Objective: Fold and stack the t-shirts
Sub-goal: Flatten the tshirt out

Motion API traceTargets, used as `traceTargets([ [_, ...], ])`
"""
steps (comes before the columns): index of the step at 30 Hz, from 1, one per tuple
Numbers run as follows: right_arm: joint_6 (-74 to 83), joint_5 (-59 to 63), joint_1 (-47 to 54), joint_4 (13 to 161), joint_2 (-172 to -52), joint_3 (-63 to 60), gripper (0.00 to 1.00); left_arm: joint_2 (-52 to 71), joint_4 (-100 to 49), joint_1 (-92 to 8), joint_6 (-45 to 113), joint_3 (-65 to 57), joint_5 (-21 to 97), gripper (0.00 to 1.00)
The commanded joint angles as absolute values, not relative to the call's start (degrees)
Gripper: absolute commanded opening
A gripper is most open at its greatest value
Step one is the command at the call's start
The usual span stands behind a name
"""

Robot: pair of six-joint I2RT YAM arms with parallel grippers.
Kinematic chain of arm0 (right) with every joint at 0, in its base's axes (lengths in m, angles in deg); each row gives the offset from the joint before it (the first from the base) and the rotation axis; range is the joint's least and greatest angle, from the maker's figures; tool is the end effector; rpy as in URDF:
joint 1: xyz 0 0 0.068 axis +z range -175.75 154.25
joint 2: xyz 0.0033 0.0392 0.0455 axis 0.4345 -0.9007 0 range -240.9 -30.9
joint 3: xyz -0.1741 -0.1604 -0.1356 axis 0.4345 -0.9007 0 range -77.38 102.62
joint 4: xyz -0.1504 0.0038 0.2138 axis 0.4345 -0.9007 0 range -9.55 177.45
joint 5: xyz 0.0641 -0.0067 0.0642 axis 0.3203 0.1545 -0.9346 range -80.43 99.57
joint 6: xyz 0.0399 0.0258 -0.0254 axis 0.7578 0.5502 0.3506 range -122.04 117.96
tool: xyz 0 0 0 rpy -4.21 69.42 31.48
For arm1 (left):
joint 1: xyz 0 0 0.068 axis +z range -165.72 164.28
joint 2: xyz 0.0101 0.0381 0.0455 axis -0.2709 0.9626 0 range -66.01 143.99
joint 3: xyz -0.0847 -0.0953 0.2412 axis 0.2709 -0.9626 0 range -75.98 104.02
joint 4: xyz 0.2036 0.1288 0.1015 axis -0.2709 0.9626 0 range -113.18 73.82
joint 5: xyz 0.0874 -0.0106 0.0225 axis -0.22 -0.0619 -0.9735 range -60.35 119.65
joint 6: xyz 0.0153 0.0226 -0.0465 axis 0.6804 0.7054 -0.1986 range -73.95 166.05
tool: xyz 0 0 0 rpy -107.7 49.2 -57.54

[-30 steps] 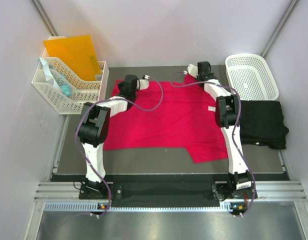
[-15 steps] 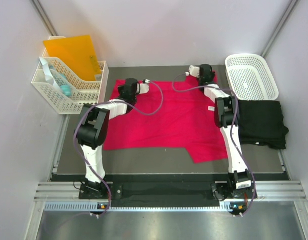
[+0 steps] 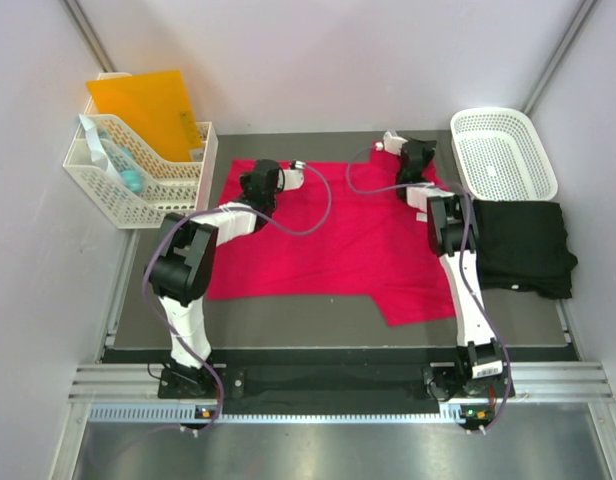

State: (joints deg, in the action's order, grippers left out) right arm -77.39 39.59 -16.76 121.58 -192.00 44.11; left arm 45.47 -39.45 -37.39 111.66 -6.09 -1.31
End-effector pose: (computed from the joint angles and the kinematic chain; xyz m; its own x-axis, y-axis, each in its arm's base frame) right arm 0.5965 0.0763 0.0791 -0.3688 -0.9065 -0.2055 -0.0010 0.2215 -0.9752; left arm 0.4103 -0.1432 0.1967 -0.2693 0.9474 -0.1730 0.3141 0.2562 0.9142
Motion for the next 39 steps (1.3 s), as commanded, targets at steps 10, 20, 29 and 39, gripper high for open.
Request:
traceTargets([
  [10, -57.07, 51.67, -16.17, 117.1, -164.51, 32.04, 0.0, 39.64, -44.97, -38.48, 108.99, -10.23, -1.46, 0.0],
  [20, -46.51, 21.11, -15.12, 66.73, -154.57, 30.82, 0.0, 39.19, -44.27, -37.96, 112.75, -13.49, 3.89, 0.0],
  [29, -44.84, 17.31, -15.12, 62.31, -158.6, 32.48, 0.0, 49.38, -44.53, -33.74, 116.0, -2.25, 4.42, 0.0],
  [39, -46.6, 16.52, -15.03, 61.88, -168.0, 40.56, 0.0, 53.52, -47.7, -32.68, 120.58, 2.07, 3.72, 0.0],
])
